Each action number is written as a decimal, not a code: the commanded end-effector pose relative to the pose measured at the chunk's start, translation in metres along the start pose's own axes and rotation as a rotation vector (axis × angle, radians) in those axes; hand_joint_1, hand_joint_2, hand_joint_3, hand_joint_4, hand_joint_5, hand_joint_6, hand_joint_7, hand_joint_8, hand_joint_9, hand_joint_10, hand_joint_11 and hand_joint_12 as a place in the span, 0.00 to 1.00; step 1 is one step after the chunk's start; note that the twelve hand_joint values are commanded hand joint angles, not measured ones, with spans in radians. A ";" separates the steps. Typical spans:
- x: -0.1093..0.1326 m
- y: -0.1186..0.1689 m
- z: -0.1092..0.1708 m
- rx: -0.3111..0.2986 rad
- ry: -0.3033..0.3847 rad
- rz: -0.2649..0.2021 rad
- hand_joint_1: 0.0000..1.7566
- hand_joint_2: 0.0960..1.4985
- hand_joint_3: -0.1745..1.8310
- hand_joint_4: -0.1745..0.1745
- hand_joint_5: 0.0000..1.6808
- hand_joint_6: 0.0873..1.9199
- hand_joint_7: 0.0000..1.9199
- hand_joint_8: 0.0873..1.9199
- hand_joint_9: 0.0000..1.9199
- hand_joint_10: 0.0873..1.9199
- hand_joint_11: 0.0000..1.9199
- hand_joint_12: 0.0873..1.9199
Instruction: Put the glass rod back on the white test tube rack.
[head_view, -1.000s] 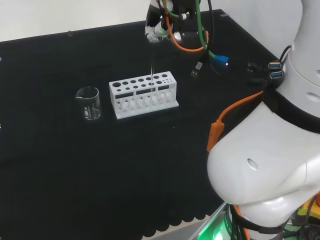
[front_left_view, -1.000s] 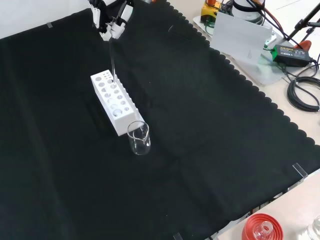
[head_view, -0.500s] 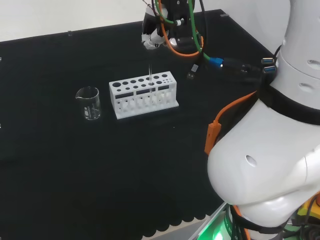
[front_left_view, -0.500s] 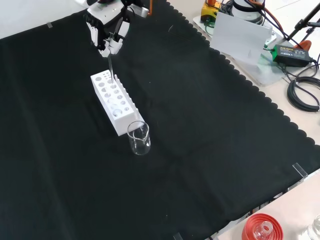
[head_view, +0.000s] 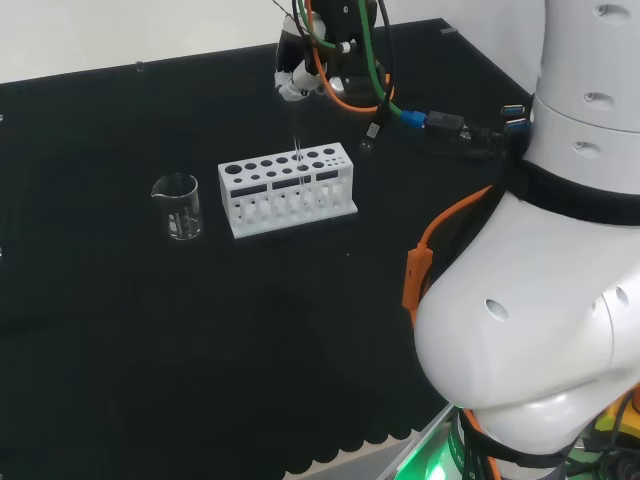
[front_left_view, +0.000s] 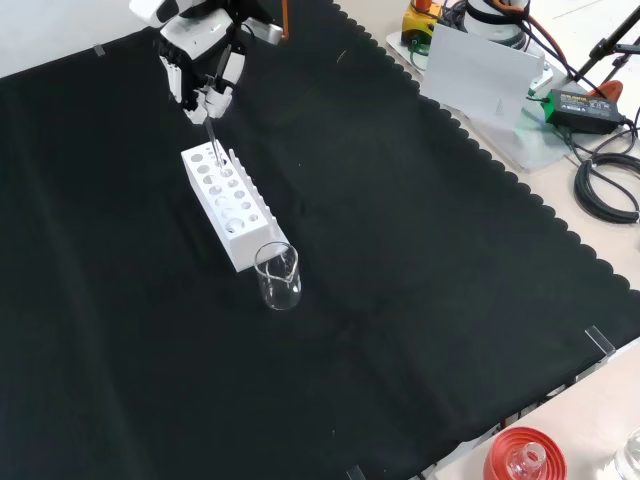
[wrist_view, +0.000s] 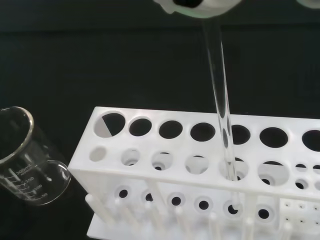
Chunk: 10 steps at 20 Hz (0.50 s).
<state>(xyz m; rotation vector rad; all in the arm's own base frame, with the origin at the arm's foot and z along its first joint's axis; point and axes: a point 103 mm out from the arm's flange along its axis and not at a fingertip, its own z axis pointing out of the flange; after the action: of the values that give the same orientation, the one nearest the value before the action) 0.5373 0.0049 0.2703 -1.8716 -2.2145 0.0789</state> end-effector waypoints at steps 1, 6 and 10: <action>-0.010 -0.001 -0.002 0.017 0.004 0.021 0.74 0.69 0.09 0.00 0.63 0.28 0.61 0.49 0.86 0.29 0.79 0.42; -0.017 -0.007 -0.006 0.026 0.032 0.020 0.74 0.70 0.03 0.00 0.69 0.28 0.65 0.36 0.88 0.27 0.81 0.40; -0.020 -0.010 -0.009 0.051 0.065 0.018 0.71 0.69 0.00 0.00 0.64 0.37 0.84 0.30 0.93 0.21 0.87 0.35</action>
<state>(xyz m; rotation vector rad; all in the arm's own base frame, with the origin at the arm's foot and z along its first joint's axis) 0.5337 -0.0102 0.2723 -1.8663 -2.1679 0.0865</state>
